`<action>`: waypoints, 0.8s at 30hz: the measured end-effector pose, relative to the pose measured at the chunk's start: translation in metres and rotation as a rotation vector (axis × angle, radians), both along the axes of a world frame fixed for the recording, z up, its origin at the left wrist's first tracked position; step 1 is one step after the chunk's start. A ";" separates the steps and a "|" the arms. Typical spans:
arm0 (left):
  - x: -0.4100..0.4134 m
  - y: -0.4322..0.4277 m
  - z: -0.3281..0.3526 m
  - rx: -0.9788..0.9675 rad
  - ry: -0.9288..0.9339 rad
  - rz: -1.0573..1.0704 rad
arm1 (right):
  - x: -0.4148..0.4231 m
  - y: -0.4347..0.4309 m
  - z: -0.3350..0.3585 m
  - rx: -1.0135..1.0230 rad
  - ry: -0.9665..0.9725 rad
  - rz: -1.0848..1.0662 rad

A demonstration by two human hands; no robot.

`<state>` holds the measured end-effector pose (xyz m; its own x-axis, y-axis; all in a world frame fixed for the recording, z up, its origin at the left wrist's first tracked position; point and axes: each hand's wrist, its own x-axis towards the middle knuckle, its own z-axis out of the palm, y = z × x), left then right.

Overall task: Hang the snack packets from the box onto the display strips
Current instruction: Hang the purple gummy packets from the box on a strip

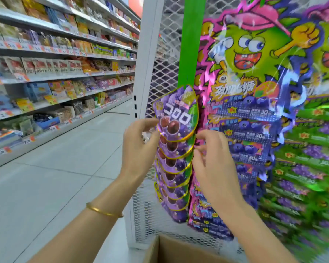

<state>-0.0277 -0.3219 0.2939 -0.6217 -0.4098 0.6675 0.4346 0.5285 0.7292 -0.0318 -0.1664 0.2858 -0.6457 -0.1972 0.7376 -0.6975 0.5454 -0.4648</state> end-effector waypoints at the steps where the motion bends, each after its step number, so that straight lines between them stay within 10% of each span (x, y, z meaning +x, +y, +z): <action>1: 0.011 0.004 -0.030 0.013 -0.051 -0.025 | 0.006 0.003 -0.023 -0.010 -0.035 0.034; 9: 0.069 0.004 -0.212 -0.333 -0.962 -0.290 | 0.015 0.015 -0.302 0.115 -0.850 0.077; 16: 0.073 -0.020 -0.239 -0.580 -1.136 -0.276 | 0.027 0.025 -0.472 0.505 -1.360 0.000; 24: 0.066 -0.042 -0.259 -0.609 -1.233 -0.174 | -0.012 -0.004 -0.540 0.753 -1.387 -0.148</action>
